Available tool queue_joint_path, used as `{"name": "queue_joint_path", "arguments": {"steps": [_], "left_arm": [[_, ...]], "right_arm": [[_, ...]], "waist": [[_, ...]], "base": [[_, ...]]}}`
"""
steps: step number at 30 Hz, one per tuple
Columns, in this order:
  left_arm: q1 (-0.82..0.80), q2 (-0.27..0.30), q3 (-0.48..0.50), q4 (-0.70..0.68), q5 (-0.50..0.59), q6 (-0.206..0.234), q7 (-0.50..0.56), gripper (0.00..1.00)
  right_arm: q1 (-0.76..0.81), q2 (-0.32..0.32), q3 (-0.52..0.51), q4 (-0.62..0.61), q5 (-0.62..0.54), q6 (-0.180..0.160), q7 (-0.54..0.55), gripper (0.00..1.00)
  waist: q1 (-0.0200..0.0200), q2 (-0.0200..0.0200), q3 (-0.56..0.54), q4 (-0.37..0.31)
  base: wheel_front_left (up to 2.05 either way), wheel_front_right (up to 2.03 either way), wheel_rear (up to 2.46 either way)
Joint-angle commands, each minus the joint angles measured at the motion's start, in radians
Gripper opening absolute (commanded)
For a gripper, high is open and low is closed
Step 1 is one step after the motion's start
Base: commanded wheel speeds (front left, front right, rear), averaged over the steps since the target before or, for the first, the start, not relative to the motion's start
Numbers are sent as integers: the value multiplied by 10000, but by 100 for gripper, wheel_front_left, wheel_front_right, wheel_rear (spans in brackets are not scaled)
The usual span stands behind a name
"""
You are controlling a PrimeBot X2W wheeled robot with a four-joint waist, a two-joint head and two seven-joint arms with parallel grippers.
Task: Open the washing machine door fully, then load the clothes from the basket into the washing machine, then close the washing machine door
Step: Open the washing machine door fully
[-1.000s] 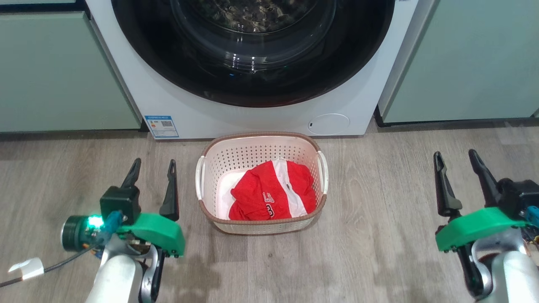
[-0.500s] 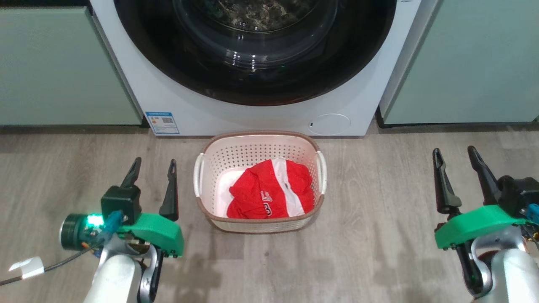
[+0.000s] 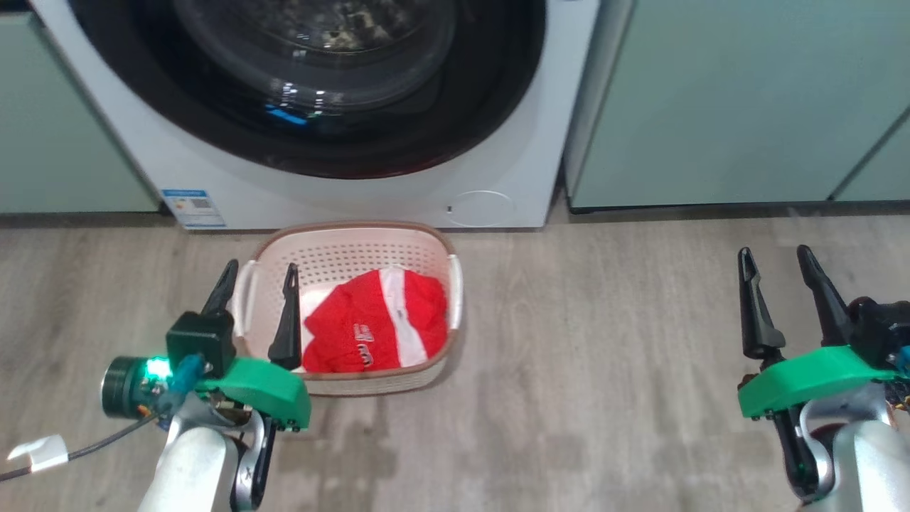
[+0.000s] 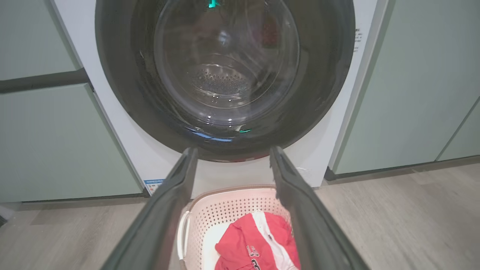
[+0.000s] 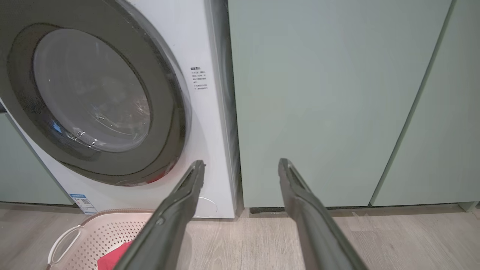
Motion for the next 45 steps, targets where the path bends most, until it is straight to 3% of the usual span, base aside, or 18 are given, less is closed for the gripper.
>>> {"name": "queue_joint_path", "arguments": {"steps": [1,11,43,44,45], "left_arm": [[-550,160,316,-370,-38,46,-90,100],[-575,270,236,-400,-13,47,-296,100],[-571,419,65,-445,-120,332,-245,100],[-571,424,60,-456,-123,342,-244,100],[-577,434,58,-466,-117,359,-242,100]], "right_arm": [[-456,-122,203,-284,48,-2,-120,100],[-447,-122,193,-232,187,-2,-191,100],[-511,-122,183,-81,328,-2,-406,98],[-517,-122,178,-68,364,-2,-392,0],[-519,-122,177,-62,377,-2,-379,0]], "waist": [[0,0,5,-10],[0,0,42,-81],[0,0,202,-140],[0,0,211,-138],[0,0,229,-136]], "base": [[105,105,-211],[62,62,-124],[0,0,0],[0,0,0],[0,0,0]]}}
